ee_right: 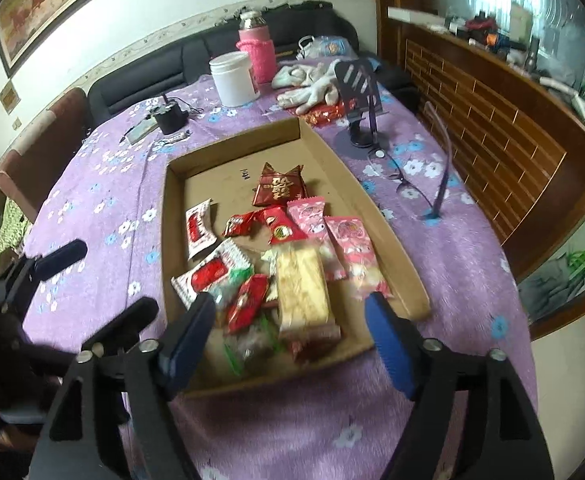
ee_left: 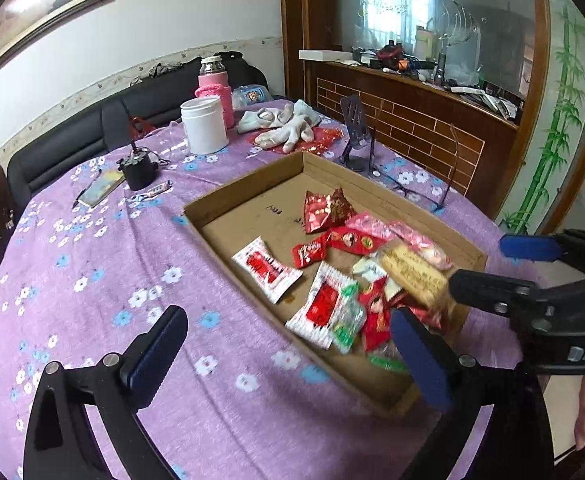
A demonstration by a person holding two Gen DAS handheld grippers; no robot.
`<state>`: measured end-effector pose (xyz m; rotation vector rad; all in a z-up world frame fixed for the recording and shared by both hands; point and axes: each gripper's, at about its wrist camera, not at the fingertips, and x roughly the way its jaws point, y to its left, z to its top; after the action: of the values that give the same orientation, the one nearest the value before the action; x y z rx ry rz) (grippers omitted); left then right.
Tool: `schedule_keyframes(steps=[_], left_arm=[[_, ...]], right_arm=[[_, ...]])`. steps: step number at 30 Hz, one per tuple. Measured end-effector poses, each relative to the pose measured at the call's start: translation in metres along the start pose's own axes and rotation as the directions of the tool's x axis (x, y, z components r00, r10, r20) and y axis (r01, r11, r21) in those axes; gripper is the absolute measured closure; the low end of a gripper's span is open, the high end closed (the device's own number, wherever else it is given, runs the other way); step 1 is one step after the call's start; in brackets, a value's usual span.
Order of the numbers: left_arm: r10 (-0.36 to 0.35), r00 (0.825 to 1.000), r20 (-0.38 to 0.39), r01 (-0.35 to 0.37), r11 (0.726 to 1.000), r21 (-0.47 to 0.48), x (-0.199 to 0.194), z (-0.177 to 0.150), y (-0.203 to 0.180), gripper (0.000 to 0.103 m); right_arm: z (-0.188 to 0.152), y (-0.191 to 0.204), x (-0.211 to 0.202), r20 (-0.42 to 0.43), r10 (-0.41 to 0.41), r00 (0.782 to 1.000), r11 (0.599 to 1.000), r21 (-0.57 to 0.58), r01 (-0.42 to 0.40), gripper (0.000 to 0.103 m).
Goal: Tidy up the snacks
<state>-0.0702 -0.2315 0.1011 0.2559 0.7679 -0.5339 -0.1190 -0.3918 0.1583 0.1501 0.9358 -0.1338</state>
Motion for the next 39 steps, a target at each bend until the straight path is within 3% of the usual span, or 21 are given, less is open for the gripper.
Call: schedule_keyframes(steps=[6,12,15,19,22,39], left_arm=[[-0.06,0.997,-0.055,0.06,0.998,-0.005,-0.011,-0.014,0.007,0.001],[-0.009,0.998,-0.062,0.011,0.999,0.035,-0.023,-0.016,0.007,0.001],[-0.019,0.999,-0.034,0.021,0.999,0.036,-0.033,-0.014,0.011,0.001],[0.072,0.996,-0.049,-0.071,0.997,0.035,-0.039,-0.007,0.013,0.001],[0.076,0.997,-0.017,-0.076,0.996,0.041,-0.045,-0.008,0.015,0.001],[0.102,0.993,-0.056,-0.099,0.994,0.051,-0.031,-0.014,0.013,0.001]], right_arm=[[-0.018,0.008,-0.019,0.048,-0.001,0.999,1.0,-0.001,0.002,0.019],[-0.027,0.012,-0.022,0.053,-0.016,0.998,0.999,0.041,0.014,0.019],[-0.028,0.012,-0.025,0.066,-0.027,0.997,0.998,0.055,0.024,0.019],[-0.029,0.009,-0.03,0.077,-0.054,0.996,0.996,0.077,0.048,0.019],[-0.029,0.004,-0.032,0.08,-0.072,0.994,0.993,0.099,0.064,0.019],[-0.024,0.008,-0.025,0.069,-0.086,0.994,0.993,0.083,0.08,0.019]])
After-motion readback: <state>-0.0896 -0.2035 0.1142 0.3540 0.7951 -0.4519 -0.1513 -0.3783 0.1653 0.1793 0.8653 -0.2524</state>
